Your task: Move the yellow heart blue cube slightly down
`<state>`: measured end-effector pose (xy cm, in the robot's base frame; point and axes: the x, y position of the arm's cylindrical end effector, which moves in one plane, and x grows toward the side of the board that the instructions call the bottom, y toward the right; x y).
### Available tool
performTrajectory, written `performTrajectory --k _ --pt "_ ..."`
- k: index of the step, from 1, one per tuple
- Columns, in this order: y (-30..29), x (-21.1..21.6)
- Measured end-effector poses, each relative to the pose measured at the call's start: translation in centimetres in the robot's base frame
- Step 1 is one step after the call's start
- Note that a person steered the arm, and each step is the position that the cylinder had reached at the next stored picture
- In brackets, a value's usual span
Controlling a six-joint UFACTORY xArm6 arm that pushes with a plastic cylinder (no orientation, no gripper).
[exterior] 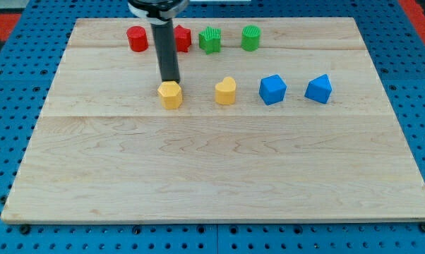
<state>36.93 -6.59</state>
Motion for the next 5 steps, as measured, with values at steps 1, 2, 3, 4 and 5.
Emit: performTrajectory --k 1,2,3,4,5 --pt "1.4 0.0" --pt "2.3 0.0" --pt "3.2 0.0" --pt "4.4 0.4" --pt "5.8 0.8"
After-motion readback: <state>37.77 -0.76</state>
